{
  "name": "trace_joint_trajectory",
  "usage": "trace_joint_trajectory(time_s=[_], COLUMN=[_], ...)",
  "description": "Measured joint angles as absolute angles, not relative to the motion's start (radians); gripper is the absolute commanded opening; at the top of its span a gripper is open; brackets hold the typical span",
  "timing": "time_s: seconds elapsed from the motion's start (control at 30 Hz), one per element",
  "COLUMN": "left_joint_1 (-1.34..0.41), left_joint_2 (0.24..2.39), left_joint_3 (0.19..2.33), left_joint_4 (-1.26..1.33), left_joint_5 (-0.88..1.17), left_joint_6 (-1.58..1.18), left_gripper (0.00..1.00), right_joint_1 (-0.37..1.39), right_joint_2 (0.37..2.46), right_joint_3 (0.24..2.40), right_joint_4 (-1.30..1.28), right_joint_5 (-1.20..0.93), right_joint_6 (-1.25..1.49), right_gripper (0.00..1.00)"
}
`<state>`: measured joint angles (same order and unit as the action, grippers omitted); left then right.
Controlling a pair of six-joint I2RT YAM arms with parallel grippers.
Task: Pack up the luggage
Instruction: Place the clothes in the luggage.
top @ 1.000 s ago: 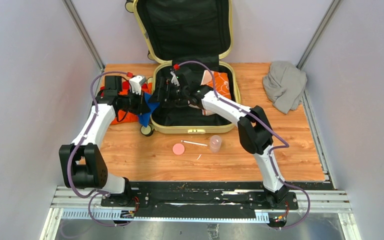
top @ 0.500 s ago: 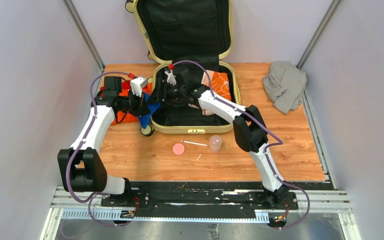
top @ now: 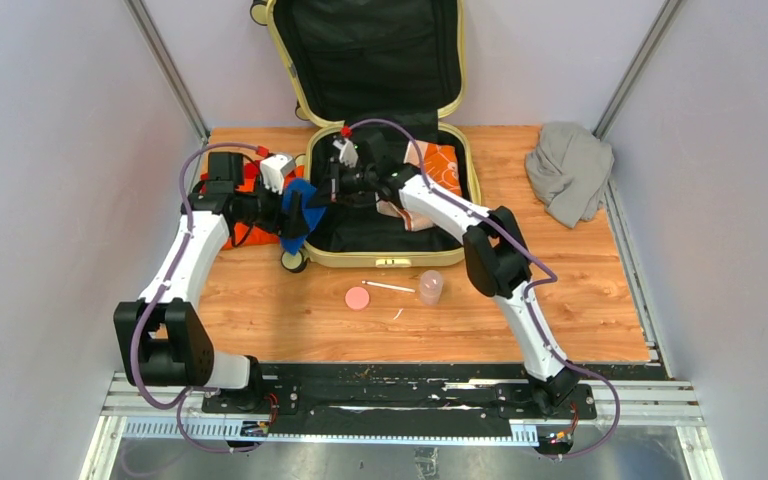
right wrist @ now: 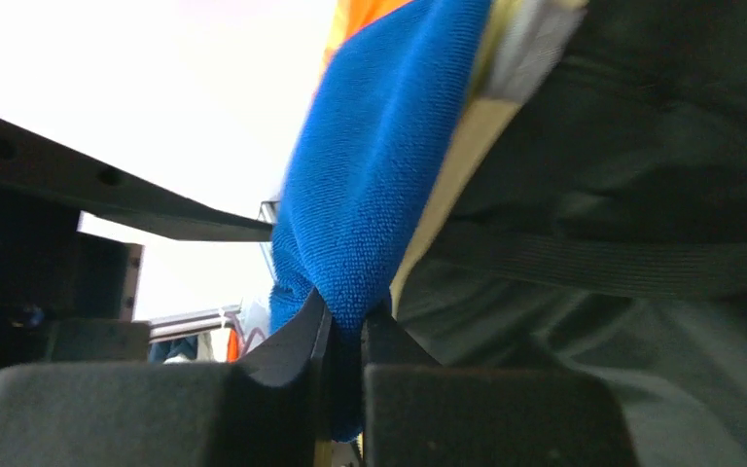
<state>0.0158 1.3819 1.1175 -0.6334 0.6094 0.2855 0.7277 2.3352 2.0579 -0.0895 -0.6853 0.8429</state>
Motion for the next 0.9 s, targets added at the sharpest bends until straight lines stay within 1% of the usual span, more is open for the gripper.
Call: trace_joint_trajectory(time_s=[0.03, 0.07, 0.33, 0.5, 0.6, 0.73, 0.9], left_joint_1=[0.015, 0.015, 0.015, 0.015, 0.015, 0.015, 0.022], left_joint_2=[1.377, 1.370, 1.255, 1.258, 1.266, 1.272, 1.310], left_joint_3=[1.122, 1.127, 1.145, 1.144, 1.129, 1.092, 1.078], left_joint_4=[-0.635, -0.633, -0.631, -0.633, -0.625, -0.594, -0.534], left_joint_5=[0.596, 0.582, 0.440, 0.368, 0.317, 0.257, 0.187], left_joint_6=[0.284, 0.287, 0.303, 0.319, 0.334, 0.348, 0.347], left_gripper=[0.99, 1.00, 1.00, 1.00, 1.00, 1.00, 1.00], right_joint_1=[0.712, 0.695, 0.509, 0.415, 0.391, 0.389, 0.393], right_joint_2=[2.342, 2.345, 2.355, 2.418, 2.476, 2.524, 2.487], right_joint_3=[2.068, 2.074, 2.153, 2.241, 2.279, 2.279, 2.247], right_joint_4=[-0.110, -0.121, -0.166, -0.187, -0.229, -0.295, -0.339], right_joint_5=[-0.685, -0.685, -0.620, -0.530, -0.463, -0.381, -0.260], right_joint_6=[0.837, 0.827, 0.757, 0.718, 0.692, 0.667, 0.635], right_gripper=[0.00, 0.00, 0.00, 0.00, 0.00, 0.00, 0.00])
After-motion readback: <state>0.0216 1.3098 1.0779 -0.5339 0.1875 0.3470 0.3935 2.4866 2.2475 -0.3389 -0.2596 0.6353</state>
